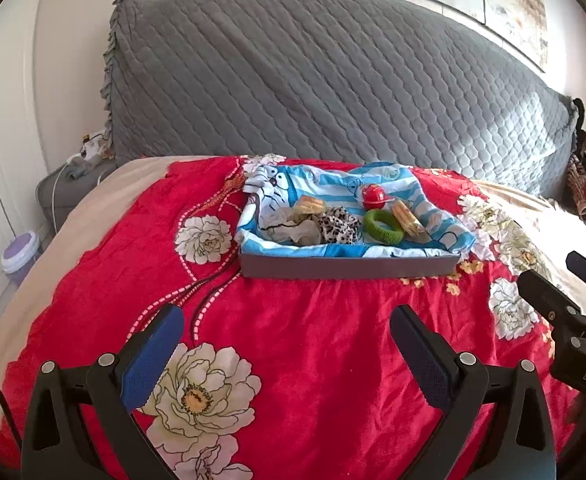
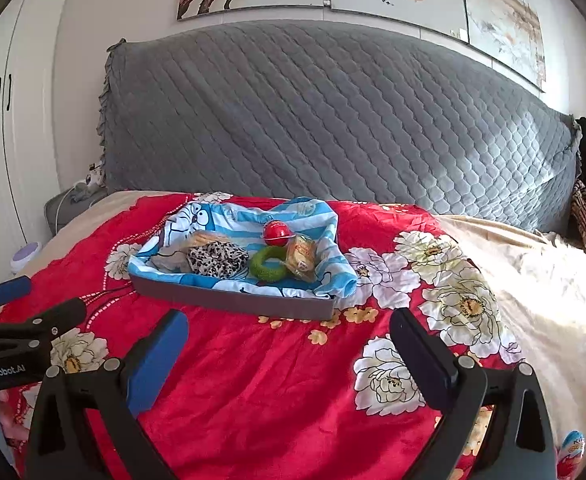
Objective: Organize objects
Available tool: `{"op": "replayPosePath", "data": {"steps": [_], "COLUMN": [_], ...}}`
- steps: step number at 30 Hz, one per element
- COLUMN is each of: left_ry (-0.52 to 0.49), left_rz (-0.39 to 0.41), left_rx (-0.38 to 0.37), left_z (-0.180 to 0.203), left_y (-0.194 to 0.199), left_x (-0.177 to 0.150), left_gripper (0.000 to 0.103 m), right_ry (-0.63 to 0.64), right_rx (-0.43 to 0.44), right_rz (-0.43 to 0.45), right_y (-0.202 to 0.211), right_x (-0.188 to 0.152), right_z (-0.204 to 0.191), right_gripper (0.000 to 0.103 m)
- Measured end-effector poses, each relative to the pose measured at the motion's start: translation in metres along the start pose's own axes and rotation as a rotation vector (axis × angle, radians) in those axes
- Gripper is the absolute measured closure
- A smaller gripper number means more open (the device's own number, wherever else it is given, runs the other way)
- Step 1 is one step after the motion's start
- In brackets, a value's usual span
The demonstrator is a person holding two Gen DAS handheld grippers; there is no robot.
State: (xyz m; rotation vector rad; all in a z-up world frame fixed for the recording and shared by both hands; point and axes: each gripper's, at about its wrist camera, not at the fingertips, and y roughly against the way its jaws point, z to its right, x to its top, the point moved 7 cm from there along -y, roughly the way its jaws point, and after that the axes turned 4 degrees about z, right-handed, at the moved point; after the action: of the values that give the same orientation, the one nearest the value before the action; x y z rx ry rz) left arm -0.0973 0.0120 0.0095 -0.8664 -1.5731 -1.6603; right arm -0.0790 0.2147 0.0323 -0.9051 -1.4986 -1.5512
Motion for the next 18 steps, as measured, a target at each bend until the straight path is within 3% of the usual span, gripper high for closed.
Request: {"op": "replayPosePath", "data": {"steps": [12,18], "left_ry": [-0.027,-0.029], "left_rz": [0.02,0.029], "left_rx": [0.002,0.0], "left_z": [0.003,0.003], "left_y": [-0.006,-0.004], "left_x": [-0.007,-0.007], "left_gripper": [0.0,0.0], "right_ry": [-0.004,0.005], "right_rx": [0.003,-0.001], "right_rz": [-0.045,-0.025], "right_y": [-0.007,-0.005], "right_x": [-0.022,-0.023], "right_z": [-0.003,-0.005], "right_gripper": [0.002,0.002]}}
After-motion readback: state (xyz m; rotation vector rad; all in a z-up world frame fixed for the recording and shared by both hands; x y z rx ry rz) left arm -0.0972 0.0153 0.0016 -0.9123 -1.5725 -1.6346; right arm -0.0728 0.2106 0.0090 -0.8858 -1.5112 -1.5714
